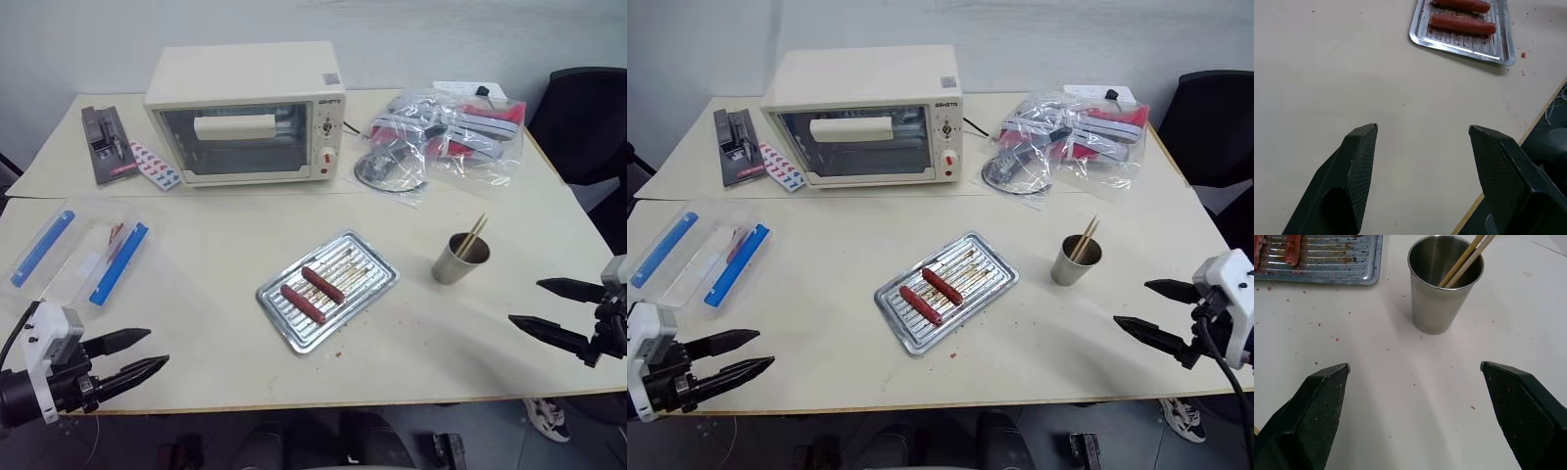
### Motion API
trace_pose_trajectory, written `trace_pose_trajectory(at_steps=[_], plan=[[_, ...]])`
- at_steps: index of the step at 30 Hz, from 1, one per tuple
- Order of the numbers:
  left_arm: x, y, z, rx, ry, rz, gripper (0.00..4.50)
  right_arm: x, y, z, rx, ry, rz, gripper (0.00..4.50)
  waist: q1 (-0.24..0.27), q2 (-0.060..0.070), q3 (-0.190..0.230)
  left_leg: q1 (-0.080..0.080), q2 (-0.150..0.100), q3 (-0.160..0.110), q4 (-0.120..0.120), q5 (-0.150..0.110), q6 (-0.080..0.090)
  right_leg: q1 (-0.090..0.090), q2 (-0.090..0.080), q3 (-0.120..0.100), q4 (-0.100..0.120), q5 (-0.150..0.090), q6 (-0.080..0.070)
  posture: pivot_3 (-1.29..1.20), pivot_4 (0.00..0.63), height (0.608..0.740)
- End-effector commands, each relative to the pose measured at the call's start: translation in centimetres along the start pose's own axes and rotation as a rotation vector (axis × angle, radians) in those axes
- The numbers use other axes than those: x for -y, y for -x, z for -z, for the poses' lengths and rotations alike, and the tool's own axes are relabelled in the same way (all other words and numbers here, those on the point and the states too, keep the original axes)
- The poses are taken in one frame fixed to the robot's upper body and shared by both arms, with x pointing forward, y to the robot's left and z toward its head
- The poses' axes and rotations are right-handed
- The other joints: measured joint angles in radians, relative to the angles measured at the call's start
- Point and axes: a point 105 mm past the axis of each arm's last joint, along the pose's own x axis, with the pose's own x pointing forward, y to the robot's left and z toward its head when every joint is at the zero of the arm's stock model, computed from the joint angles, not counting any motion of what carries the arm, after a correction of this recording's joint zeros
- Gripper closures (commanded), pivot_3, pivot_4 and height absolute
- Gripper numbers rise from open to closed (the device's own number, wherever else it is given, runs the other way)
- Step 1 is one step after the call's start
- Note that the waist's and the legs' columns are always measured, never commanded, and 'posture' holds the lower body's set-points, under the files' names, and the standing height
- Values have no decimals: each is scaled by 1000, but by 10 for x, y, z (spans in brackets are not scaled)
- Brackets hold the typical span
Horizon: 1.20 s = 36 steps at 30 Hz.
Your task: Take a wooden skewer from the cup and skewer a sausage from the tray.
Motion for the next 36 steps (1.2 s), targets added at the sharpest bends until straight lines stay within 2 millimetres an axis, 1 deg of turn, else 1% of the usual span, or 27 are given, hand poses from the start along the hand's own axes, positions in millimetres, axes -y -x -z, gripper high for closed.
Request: trace_pose_trajectory(at_steps=[1,7,9,13,15,16,18,19,20,23,26,28,32,34,35,36], plan=[[3,0,0,-8,-24,16,1359,1,-2,-2,19,18,8,0,0,0,0,0,0,0,0,0,0,0,0,0,0,0,0,0,150,740],[-2,-5,-5,25,-20,-10,1359,2,-8,1,26,22,34,0,0,0,0,1,0,0,0,0,0,1,0,0,0,0,0,0,150,740],[-2,-8,-4,29,-15,-14,1359,3,-10,1,39,-1,48,0,0,0,0,1,0,0,0,0,0,1,0,0,0,0,0,0,150,740],[1,-20,-7,78,-5,-8,641,4,-15,3,53,-28,86,0,0,0,0,1,0,0,0,0,0,1,0,0,0,0,0,0,150,740],[3,-28,-9,101,-4,2,172,5,-18,2,59,-22,110,0,0,0,0,1,0,0,0,0,0,1,0,0,0,0,0,0,150,740],[6,-33,-12,115,-4,25,53,6,-19,1,74,-28,128,0,1,0,0,1,0,0,0,0,-1,1,0,0,0,0,0,0,150,740],[11,-41,-16,140,-6,63,53,9,-20,-5,112,-47,159,0,1,0,0,1,0,0,0,3,-6,1,0,0,0,0,0,0,150,740],[11,-45,-20,155,-6,78,53,11,-21,-10,136,-56,174,0,0,0,0,1,0,0,0,4,-6,1,0,0,1,0,1,0,150,740],[14,-54,-30,190,-10,122,53,16,-23,-15,173,-81,210,0,0,0,0,1,0,0,0,4,-6,1,0,0,1,0,1,0,150,740],[30,-80,-70,304,-27,307,53,28,-28,-32,265,-162,282,0,5,0,0,1,0,-1,1,4,-7,1,0,0,2,1,1,0,150,740],[45,-94,-94,326,-57,462,53,37,-34,-41,309,-219,319,0,4,0,0,0,0,-2,3,5,-8,1,0,-2,3,1,1,0,150,740],[57,-103,-104,302,-98,579,53,46,-39,-44,322,-253,360,0,1,2,-1,-2,-1,-2,4,5,-8,0,0,-1,3,1,1,0,150,740],[72,-117,-117,271,-164,711,53,54,-52,-44,305,-264,400,0,-5,2,-1,-4,-1,0,4,4,-7,-4,1,1,4,1,1,0,150,740],[77,-124,-123,271,-189,753,0,55,-59,-44,301,-267,397,379,-3,2,-1,-6,-1,1,4,4,-7,-7,2,1,8,1,1,0,150,740],[79,-127,-126,270,-199,765,0,55,-62,-43,299,-268,396,510,-3,2,-1,-9,-1,1,8,4,-8,-10,2,1,9,1,1,0,150,740],[81,-131,-127,269,-210,776,0,55,-64,-43,301,-269,397,799,-2,2,-1,-11,-1,1,11,4,-8,-12,2,1,10,1,1,0,150,740]])
